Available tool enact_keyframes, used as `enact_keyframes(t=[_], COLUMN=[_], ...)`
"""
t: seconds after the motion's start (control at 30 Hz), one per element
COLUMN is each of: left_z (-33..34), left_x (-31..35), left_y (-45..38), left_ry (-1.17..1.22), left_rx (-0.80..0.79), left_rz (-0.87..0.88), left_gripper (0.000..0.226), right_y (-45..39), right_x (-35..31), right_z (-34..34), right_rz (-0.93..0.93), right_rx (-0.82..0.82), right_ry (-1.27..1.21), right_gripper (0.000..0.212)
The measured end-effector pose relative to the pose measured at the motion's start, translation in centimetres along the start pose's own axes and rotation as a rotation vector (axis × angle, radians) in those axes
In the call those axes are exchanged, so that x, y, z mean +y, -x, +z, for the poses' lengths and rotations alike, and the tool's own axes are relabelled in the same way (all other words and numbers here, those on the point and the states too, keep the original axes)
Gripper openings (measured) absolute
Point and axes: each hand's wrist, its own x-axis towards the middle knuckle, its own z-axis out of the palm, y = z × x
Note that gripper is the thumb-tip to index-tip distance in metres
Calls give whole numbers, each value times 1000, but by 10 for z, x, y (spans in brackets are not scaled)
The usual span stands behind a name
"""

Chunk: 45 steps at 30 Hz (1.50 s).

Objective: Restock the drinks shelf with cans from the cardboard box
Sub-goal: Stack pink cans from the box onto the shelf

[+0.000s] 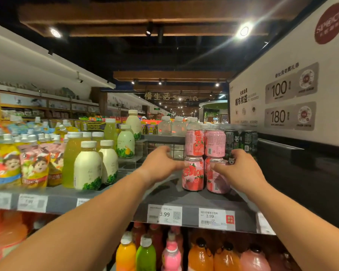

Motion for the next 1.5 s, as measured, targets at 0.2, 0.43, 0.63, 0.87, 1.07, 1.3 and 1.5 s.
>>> enact_keyframes(t=[0.2, 0.43, 0.63, 0.87, 1.07, 1.3, 1.5], left_z=[-88, -222, -323, -341, -318, -284, -258], left_x=[-26, -114, -178, -280, -387, -501, -589], left_y=[81, 231, 354, 483, 540, 535, 510], left_ry=[65, -256, -407, -338, -172, -18, 23], left_rx=[241, 432, 581, 783, 950, 1011, 943], left_rz=[25, -122, -340, -675, -957, -1222, -1441], left_gripper=[82, 64, 67, 61, 50, 37, 31], right_y=[88, 211, 321, 457, 549, 591, 607], right_x=[-72, -175, -259, -284, -242, -187, -148], right_z=[36, 145, 227, 328, 425, 555, 671], right_rz=[-273, -390, -523, -655, -734, -833, -883], right_rx=[39, -255, -481, -783, -1052, -1324, -1469], right_ry=[-70, -191, -298, -316, -241, -195, -21], right_gripper=[66, 71, 68, 69, 66, 54, 68])
